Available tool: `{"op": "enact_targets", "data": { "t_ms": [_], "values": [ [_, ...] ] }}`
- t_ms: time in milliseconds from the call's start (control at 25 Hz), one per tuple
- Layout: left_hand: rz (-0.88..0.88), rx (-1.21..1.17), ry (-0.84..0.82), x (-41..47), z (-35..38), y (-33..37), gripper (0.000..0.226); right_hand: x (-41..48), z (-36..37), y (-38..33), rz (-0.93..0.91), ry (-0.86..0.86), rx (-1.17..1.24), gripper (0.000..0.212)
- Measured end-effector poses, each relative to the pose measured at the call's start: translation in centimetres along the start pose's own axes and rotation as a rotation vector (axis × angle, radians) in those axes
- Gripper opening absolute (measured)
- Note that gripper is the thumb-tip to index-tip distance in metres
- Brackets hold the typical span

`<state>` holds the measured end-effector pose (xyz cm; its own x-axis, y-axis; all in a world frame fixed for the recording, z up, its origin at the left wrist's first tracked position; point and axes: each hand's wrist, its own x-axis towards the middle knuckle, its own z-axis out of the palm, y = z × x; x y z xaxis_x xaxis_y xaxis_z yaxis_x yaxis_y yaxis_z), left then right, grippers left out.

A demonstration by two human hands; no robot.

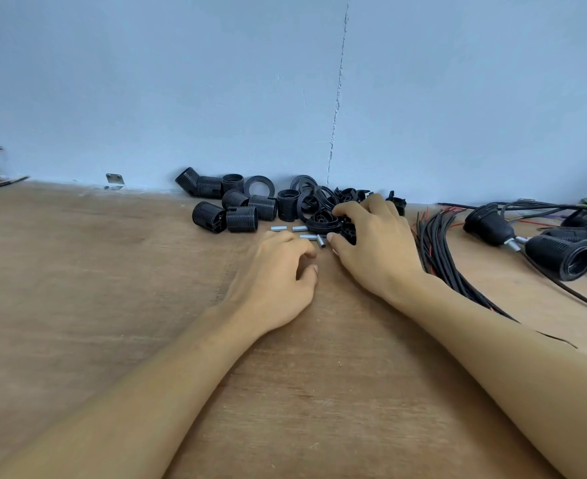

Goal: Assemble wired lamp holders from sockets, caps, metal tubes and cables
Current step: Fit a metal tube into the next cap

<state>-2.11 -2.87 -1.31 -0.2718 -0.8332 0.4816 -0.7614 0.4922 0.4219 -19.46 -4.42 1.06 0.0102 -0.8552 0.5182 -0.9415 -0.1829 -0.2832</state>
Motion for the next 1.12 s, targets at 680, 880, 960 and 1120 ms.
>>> {"op": "enact_targets", "data": {
  "t_ms": [680,880,960,1120],
  "values": [
    [0.064,-0.014,0.025,-0.6,-0.9,1.0,0.012,1.9,-1.6,1.5,0.107,-0.059,0.415,0.012],
    [0.130,-0.029,-0.043,-0.5,-1.1,1.3,0.008,2.3,-2.3,1.1,0.187,0.014,0.569,0.008],
    [0.137,-0.021,-0.085,-0.4,-1.0,1.2,0.017,2.3,-2.7,0.8,0.158,-0.009,0.588,0.014],
    [0.160,0.027,-0.137,-0.3,-0.8,0.8,0.032,1.6,-2.8,0.6,0.070,-0.193,0.485,0.035]
  ]
}}
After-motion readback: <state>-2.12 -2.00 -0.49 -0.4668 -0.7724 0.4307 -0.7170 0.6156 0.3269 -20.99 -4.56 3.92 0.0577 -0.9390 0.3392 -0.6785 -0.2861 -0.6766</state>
